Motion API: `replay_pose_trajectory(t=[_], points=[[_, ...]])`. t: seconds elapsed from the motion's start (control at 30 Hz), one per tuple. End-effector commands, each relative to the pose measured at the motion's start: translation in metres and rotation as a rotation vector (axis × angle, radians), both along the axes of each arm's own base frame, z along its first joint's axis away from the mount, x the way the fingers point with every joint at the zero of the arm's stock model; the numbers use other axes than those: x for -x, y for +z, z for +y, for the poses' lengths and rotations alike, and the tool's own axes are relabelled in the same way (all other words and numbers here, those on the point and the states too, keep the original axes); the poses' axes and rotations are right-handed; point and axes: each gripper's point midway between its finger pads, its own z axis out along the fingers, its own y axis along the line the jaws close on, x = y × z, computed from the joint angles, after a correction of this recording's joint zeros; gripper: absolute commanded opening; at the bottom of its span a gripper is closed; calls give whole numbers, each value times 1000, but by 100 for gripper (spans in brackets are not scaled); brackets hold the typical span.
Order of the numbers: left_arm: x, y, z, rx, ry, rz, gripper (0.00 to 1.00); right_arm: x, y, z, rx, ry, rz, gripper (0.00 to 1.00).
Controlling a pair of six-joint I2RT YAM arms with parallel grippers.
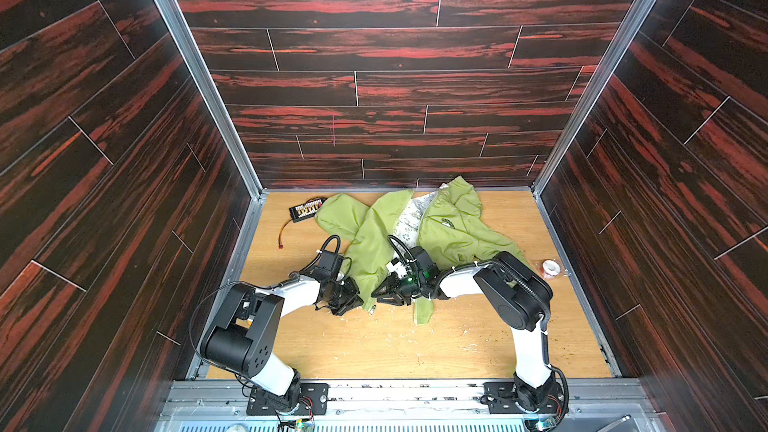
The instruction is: Zip up the jacket
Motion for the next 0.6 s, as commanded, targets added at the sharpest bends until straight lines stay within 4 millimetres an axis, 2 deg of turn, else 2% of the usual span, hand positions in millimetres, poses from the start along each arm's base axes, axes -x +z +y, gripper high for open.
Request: replay_pose_trajectory(t=[0.0,0.13,0.3,0.57], points=[[23,-20,15,-69,23,91,5,-3,43,8,-92,1,-77,36],[23,-20,15,-68,26,90,5,-9,41,3,-29,-20,-95,36],[24,-20,15,-67,29,89,5,-25,27,-14,184,-60,-132,43],[24,-20,14,-62,29,87,5,-48,13,-25,276,-111,-111,48]])
